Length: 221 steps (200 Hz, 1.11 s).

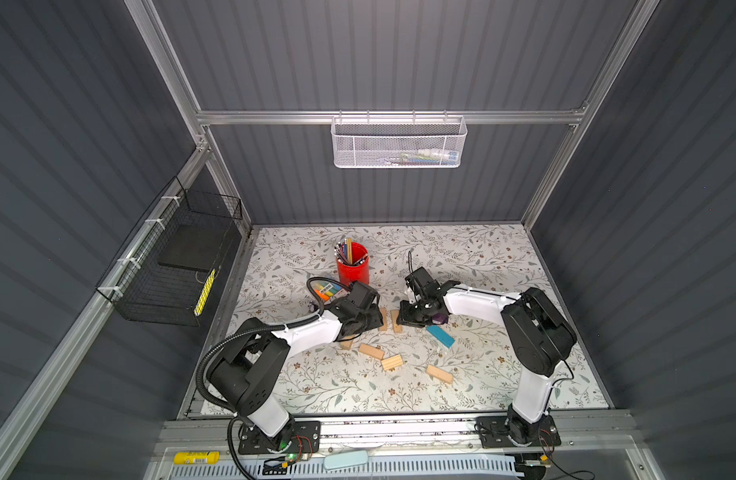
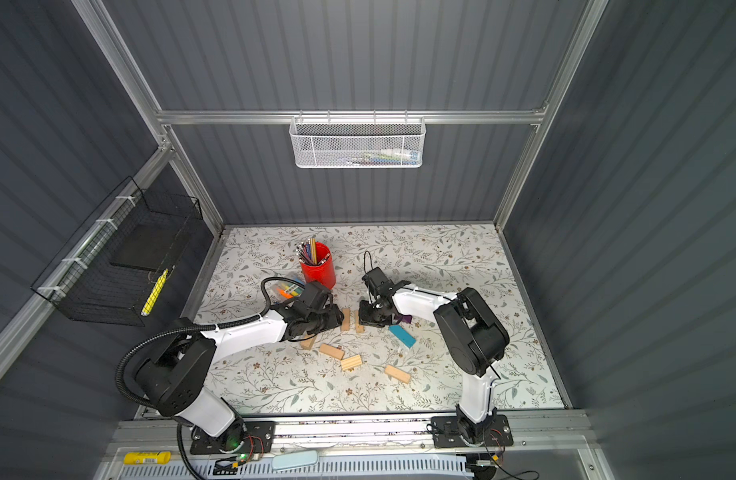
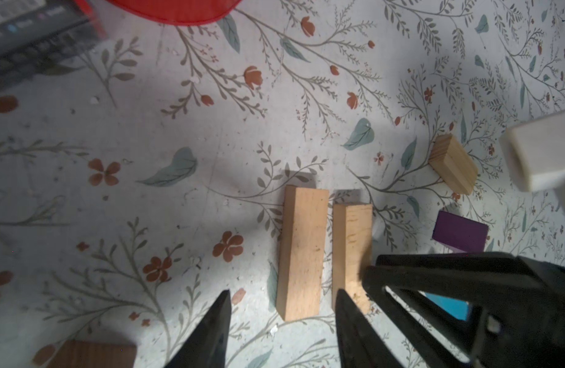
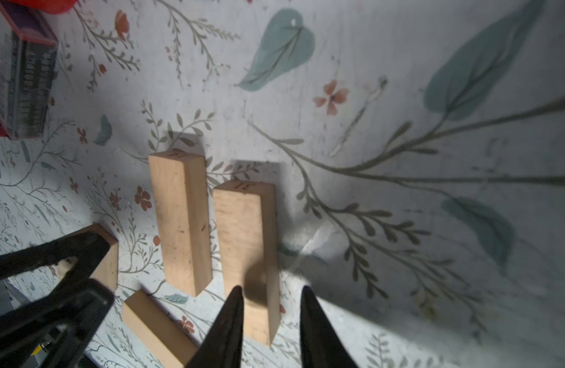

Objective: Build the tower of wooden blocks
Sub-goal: 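Lower the block beside the placed block with the right gripper, pressing them together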

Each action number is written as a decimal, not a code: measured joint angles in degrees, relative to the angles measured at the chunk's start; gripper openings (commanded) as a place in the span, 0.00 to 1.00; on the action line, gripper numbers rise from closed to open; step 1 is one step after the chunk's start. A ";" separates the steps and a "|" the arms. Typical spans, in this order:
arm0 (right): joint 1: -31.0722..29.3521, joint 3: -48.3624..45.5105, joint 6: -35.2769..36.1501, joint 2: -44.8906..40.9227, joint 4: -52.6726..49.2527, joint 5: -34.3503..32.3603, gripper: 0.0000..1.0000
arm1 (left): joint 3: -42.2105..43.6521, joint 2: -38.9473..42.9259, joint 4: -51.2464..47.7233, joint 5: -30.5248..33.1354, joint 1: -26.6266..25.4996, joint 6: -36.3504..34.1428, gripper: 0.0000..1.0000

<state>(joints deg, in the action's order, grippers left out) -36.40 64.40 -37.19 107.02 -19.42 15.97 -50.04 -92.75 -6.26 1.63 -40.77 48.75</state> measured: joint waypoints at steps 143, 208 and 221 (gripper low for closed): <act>-0.98 -1.05 -3.98 0.20 4.98 1.27 0.13 | -0.61 -1.07 0.31 -0.20 0.00 0.02 0.47; -0.74 0.83 -3.50 1.66 5.60 0.94 0.10 | -0.59 -1.07 -0.04 -0.17 0.37 0.00 0.45; -0.74 0.92 -3.30 1.75 5.60 0.92 0.10 | -0.59 -1.07 -0.04 -0.20 0.39 0.00 0.45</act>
<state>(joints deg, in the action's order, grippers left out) -37.15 65.32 -40.49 108.77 -13.82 16.88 -50.63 -93.82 -6.31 1.43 -40.38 48.75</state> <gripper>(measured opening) 0.102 0.455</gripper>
